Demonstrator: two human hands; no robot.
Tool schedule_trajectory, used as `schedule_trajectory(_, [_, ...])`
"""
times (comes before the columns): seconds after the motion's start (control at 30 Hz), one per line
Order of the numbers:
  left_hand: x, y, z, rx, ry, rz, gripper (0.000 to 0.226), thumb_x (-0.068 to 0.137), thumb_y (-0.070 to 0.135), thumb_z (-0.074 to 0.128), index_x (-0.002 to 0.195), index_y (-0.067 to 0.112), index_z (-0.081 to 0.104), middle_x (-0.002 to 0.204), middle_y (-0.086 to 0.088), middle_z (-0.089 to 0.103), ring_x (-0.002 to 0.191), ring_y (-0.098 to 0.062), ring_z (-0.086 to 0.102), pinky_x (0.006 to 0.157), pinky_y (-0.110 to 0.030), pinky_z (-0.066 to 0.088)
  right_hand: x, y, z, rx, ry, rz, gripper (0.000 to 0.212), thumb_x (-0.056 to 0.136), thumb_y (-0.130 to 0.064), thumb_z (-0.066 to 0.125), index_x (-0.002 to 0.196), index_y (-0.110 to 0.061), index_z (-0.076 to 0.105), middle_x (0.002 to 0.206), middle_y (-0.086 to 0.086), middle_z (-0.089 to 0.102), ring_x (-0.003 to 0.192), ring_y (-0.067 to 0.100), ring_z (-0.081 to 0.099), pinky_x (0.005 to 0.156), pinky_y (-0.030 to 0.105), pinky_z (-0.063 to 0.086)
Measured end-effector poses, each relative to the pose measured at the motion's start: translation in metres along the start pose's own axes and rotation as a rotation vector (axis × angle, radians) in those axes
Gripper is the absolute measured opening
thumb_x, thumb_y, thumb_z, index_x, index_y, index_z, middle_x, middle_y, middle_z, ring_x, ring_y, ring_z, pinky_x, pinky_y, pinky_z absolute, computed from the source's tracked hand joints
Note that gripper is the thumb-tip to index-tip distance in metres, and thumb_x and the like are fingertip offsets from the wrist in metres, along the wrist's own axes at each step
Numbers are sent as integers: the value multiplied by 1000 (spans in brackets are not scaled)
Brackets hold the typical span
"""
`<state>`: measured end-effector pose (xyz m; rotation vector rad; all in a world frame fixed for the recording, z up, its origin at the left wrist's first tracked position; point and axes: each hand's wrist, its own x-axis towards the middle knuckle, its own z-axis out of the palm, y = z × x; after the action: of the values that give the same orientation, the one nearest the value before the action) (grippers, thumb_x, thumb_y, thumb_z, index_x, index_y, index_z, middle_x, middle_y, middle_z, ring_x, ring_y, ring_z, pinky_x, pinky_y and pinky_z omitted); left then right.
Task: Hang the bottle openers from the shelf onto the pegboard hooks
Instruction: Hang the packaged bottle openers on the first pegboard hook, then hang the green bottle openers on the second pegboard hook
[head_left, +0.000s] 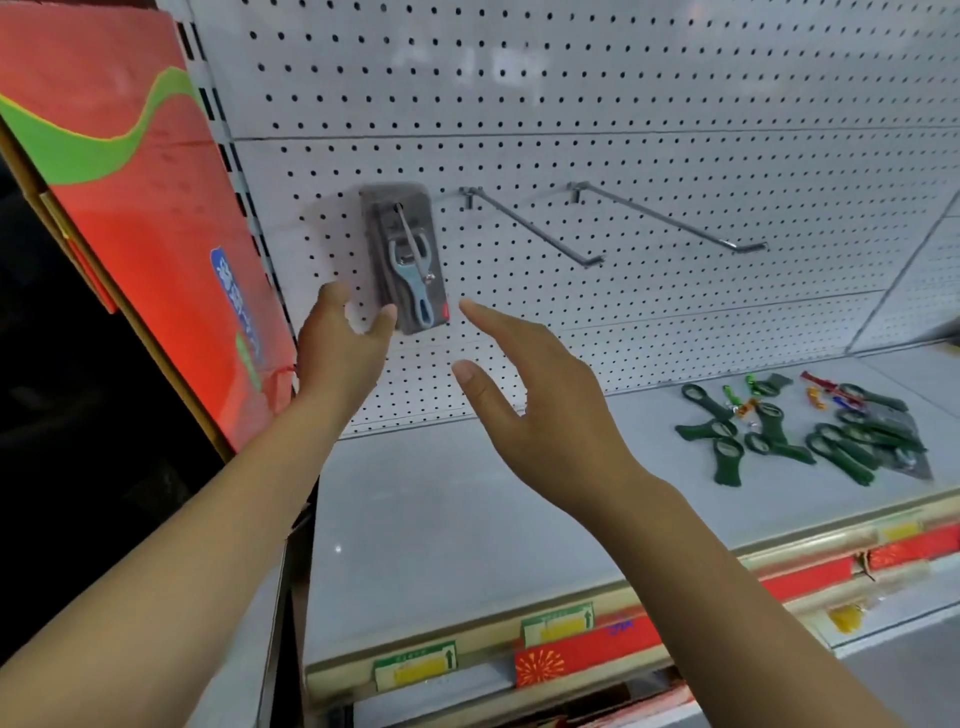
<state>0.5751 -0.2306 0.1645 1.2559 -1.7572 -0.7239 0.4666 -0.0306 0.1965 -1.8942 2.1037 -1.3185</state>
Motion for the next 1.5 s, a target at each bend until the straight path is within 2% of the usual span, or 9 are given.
schedule_trajectory(0.17, [-57, -26, -3, 187, -92, 214, 59, 92, 47, 65, 141, 19, 51, 150, -2, 50, 138, -22, 44, 113, -36, 35, -22, 39, 1, -58, -10, 65, 45, 102, -40, 52, 146, -30, 47, 146, -14, 52, 137, 2, 41, 112, 25, 36])
schedule_trajectory(0.3, [-102, -33, 0, 317, -216, 327, 58, 93, 44, 65, 141, 15, 53, 155, -5, 44, 142, -24, 40, 118, -45, 33, -48, 74, -4, -52, -25, 144, 48, 101, -41, 53, 146, -25, 48, 147, -10, 52, 139, 7, 41, 112, 21, 31])
schedule_trajectory(0.47, [-158, -21, 30, 424, -367, 339, 67, 93, 59, 52, 148, 22, 44, 160, 1, 36, 149, -21, 30, 121, -46, 26, -86, 127, -24, -66, -54, 268, 50, 100, -43, 54, 146, -24, 49, 149, -8, 50, 141, 8, 40, 110, 19, 30])
schedule_trajectory(0.67, [-225, 18, 111, 434, -482, 307, 64, 95, 56, 53, 151, 28, 39, 164, 7, 28, 152, -14, 22, 122, -34, 12, -139, 206, -88, -122, -96, 399, 51, 100, -45, 52, 146, -26, 48, 152, -12, 46, 143, 7, 34, 110, 20, 27])
schedule_trajectory(0.8, [-259, 66, 194, 410, -545, 318, 64, 96, 57, 50, 152, 30, 37, 164, 6, 27, 152, -15, 21, 122, -33, 9, -177, 266, -153, -169, -61, 524, 51, 99, -44, 55, 146, -25, 48, 151, -8, 48, 143, 10, 35, 113, 29, 33])
schedule_trajectory(1.0, [-296, 135, 308, 329, -619, 377, 62, 97, 52, 52, 151, 25, 40, 163, 3, 32, 151, -17, 25, 123, -35, 15, -225, 346, -241, -244, -34, 665, 52, 98, -44, 56, 146, -24, 48, 154, -7, 45, 145, 14, 32, 118, 35, 32])
schedule_trajectory(1.13, [-312, 160, 355, 326, -653, 408, 61, 97, 54, 50, 149, 23, 43, 160, 0, 38, 148, -21, 31, 122, -47, 24, -242, 385, -279, -267, -21, 721, 52, 98, -42, 57, 144, -20, 50, 151, 0, 49, 143, 21, 37, 118, 40, 33])
schedule_trajectory(1.4, [-294, 173, 424, 375, -710, 426, 57, 98, 48, 52, 149, 25, 42, 159, 2, 38, 149, -17, 28, 121, -47, 25, -228, 460, -312, -227, -34, 834, 48, 100, -37, 56, 144, -19, 49, 149, 0, 49, 141, 20, 36, 106, 23, 24])
schedule_trajectory(1.5, [-279, 182, 460, 370, -742, 434, 59, 98, 50, 48, 151, 25, 40, 161, 3, 34, 151, -17, 25, 123, -45, 21, -217, 486, -324, -238, -27, 864, 47, 100, -36, 56, 144, -20, 48, 150, -1, 48, 142, 19, 35, 111, 26, 25])
